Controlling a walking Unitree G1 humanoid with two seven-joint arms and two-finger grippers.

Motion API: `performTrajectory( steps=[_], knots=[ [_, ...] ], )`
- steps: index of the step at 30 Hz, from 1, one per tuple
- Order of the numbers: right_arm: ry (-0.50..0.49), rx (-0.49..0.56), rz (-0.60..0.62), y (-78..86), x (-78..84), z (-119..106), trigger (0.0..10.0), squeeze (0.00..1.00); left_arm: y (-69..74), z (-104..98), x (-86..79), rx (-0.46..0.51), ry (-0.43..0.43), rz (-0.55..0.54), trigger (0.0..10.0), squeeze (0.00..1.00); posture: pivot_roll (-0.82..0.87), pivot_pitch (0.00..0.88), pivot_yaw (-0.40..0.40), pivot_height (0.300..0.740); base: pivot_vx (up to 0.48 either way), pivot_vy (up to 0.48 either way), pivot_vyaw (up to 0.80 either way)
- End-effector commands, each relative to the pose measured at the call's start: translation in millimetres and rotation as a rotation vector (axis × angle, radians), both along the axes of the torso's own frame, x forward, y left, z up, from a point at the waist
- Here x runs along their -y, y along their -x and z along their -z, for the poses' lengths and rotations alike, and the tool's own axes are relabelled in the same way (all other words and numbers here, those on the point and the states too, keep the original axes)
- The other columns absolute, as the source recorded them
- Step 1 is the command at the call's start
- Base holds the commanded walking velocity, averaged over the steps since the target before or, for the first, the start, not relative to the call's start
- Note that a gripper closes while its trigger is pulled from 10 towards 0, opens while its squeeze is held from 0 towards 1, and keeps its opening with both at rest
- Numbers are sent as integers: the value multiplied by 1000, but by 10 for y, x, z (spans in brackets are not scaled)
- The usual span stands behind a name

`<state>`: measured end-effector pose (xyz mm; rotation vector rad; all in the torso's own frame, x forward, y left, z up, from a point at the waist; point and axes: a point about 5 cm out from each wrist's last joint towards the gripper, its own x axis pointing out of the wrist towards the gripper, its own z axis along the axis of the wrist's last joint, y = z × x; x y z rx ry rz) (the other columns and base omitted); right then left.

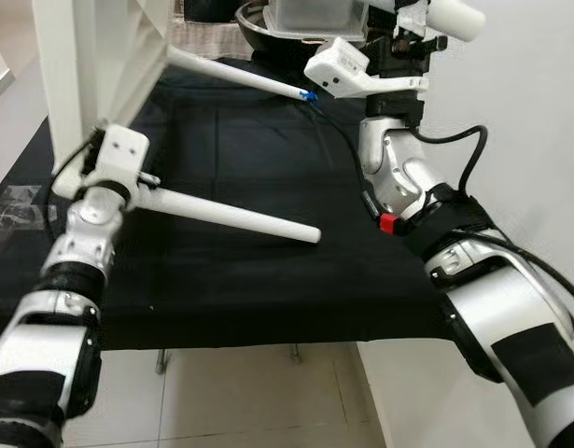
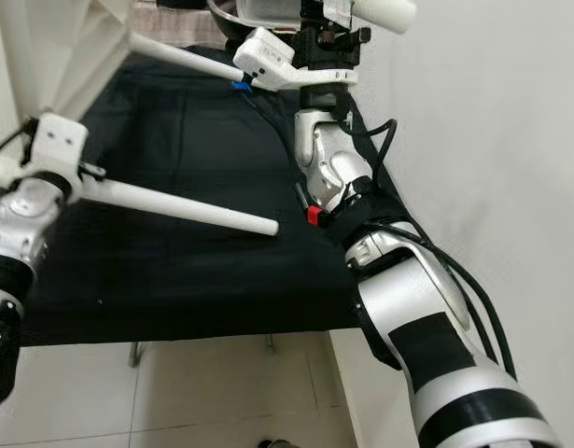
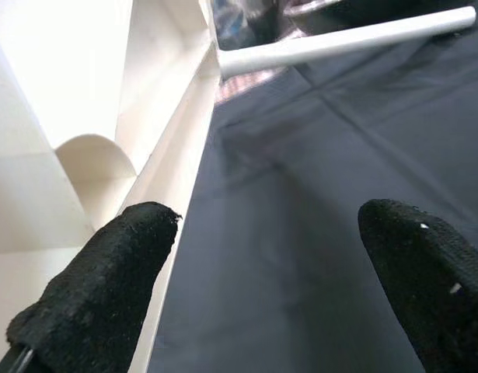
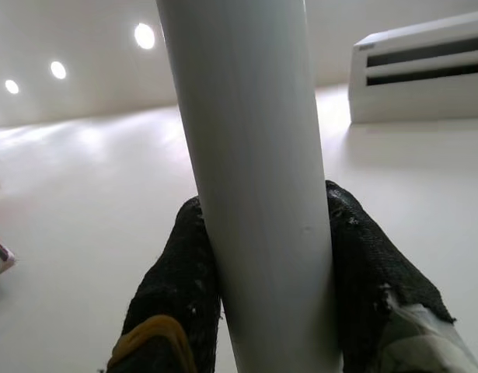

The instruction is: Building children table

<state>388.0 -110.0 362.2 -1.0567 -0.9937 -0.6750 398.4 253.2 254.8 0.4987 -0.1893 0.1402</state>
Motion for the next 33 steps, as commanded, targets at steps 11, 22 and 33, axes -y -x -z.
performTrajectory(
  steps=[11,22,33],
  knots=[
    [-362,-96,34,-85,589,-15,0,0,238,-1248,-574,147,-271,-115,10000,0,142,69,-67,740,0,0,0],
    [-560,-266,-54,-178,649,284,0,0,277,-1929,-265,280,-370,-104,10000,0,157,63,-61,740,0,0,0],
    [-653,-324,-73,-205,733,363,0,0,377,-2440,75,398,-416,-85,10000,0,177,54,-44,740,0,0,0]
  ],
)
